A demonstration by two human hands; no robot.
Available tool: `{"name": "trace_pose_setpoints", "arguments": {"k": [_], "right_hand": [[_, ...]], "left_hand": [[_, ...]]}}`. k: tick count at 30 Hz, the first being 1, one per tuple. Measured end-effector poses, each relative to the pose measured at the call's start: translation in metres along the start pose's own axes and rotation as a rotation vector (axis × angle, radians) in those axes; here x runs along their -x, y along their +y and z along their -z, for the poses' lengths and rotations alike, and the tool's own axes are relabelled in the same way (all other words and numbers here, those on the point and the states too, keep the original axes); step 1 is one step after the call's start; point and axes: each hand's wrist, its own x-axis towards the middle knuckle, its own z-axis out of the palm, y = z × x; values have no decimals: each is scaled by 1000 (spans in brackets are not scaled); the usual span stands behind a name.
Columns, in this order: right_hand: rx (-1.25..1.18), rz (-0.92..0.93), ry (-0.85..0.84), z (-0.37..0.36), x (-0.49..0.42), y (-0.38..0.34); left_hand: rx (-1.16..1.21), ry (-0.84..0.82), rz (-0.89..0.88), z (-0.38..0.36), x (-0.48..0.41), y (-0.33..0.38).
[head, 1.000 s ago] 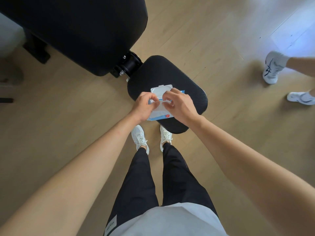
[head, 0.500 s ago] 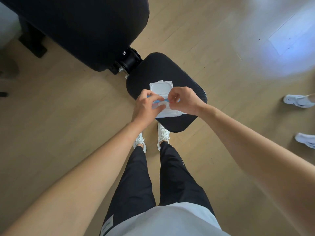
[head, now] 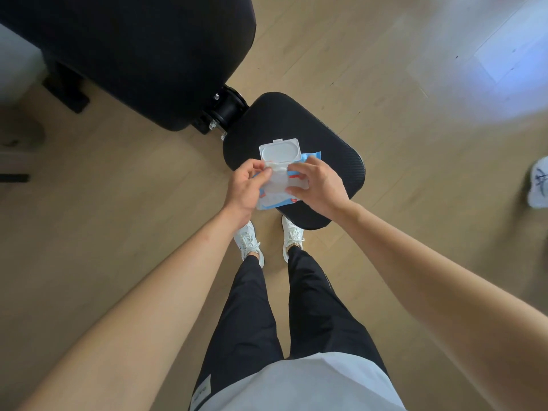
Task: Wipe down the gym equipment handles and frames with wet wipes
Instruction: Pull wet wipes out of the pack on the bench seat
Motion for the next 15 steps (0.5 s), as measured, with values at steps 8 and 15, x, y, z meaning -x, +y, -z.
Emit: {"name": "trace_pose_setpoints", "arguments": {"k": [8,15], "right_hand": [[-372,-147,15,12,-10,-19],[-285,-43,-121,33,-19,-14]], "left_hand": [[6,-66,34,6,1,-1],[-93,-123,5,7,3,1]]}}
